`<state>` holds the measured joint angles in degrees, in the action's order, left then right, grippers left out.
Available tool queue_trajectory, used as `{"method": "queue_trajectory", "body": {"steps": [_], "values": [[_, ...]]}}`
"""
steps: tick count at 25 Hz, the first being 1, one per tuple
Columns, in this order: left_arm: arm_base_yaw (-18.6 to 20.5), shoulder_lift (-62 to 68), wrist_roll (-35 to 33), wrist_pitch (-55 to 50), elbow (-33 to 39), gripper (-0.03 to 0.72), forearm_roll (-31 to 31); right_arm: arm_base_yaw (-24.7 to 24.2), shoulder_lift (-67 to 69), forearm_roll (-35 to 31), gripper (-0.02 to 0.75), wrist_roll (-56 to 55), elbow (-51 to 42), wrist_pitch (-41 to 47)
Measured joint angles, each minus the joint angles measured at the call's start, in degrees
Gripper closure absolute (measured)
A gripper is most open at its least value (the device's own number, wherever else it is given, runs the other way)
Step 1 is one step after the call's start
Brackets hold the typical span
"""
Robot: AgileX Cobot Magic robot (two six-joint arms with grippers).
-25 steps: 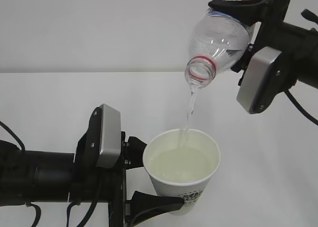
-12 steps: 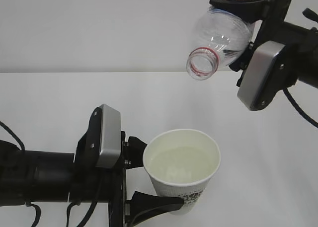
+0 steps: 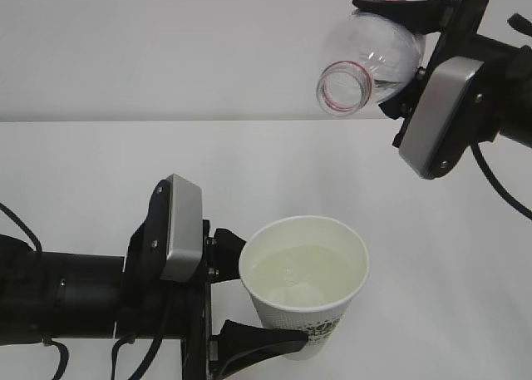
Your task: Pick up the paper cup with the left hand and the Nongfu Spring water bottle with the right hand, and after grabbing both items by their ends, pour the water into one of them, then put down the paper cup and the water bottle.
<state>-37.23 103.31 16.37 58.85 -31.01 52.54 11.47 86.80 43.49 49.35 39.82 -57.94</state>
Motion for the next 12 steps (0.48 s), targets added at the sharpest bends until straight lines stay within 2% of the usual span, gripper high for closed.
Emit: {"method": "queue_trajectory", "body": {"steps": [12], "values": [[0.0, 0.0, 0.0, 0.0, 0.0, 0.153, 0.0, 0.0, 0.0, -3.1, 0.325, -13.7, 0.0, 0.0]]}}
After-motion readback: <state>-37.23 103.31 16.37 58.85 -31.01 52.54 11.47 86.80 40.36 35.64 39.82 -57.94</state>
